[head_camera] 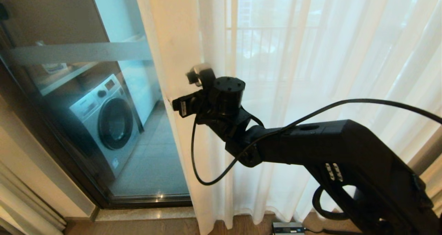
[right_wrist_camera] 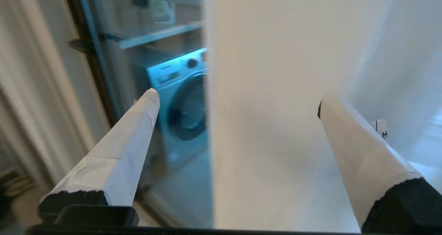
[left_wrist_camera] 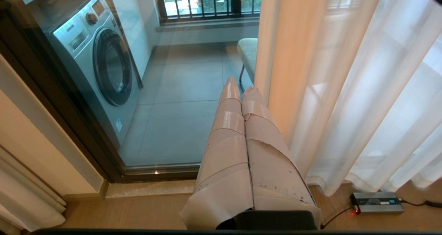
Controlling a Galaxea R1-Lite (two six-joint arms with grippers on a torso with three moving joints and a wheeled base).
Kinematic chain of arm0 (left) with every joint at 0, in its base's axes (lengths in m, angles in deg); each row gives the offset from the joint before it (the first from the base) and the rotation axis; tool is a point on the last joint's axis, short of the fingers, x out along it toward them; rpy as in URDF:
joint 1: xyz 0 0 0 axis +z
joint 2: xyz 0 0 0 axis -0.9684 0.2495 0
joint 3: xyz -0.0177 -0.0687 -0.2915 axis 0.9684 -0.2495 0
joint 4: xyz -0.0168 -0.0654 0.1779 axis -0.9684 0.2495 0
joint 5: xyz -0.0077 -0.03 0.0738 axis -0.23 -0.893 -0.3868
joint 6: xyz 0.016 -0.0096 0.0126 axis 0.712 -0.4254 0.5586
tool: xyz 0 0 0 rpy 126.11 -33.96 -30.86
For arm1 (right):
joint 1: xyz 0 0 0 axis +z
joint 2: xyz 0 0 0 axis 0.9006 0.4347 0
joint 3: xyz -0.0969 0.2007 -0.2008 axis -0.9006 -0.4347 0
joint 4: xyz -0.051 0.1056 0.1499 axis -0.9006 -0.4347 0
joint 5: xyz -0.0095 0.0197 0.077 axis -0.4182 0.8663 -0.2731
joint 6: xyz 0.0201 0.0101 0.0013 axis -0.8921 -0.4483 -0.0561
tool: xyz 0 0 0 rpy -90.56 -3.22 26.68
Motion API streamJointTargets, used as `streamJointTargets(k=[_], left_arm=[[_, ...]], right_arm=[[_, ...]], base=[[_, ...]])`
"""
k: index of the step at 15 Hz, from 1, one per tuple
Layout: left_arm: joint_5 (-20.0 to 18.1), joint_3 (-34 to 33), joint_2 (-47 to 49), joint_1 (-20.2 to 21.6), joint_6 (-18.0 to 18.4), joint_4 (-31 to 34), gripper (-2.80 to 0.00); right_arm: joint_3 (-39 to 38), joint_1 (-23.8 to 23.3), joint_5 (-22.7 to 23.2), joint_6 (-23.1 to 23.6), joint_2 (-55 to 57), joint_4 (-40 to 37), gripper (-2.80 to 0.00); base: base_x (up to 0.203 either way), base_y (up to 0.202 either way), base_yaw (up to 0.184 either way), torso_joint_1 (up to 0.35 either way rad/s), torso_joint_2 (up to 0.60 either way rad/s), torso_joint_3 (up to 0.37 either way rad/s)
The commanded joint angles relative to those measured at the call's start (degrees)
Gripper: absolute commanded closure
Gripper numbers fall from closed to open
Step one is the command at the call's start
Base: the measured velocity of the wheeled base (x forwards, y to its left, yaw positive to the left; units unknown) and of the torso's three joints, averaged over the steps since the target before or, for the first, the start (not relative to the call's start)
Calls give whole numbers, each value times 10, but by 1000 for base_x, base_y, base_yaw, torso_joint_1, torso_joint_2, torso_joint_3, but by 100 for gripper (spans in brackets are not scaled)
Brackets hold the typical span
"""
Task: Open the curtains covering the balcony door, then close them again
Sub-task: Pull the inner curtains open on both sides
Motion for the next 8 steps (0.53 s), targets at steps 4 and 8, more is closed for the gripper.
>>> streamJointTargets(k=[4, 8], left_arm=[[0, 0, 0, 0, 0, 0, 0], [0, 0, 0, 0, 0, 0, 0]], right_arm=[[0, -57, 1, 9, 13, 15, -280], [1, -84, 5, 17, 0, 23, -280]], base=[[0, 0, 0, 0, 0, 0], [0, 0, 0, 0, 0, 0]])
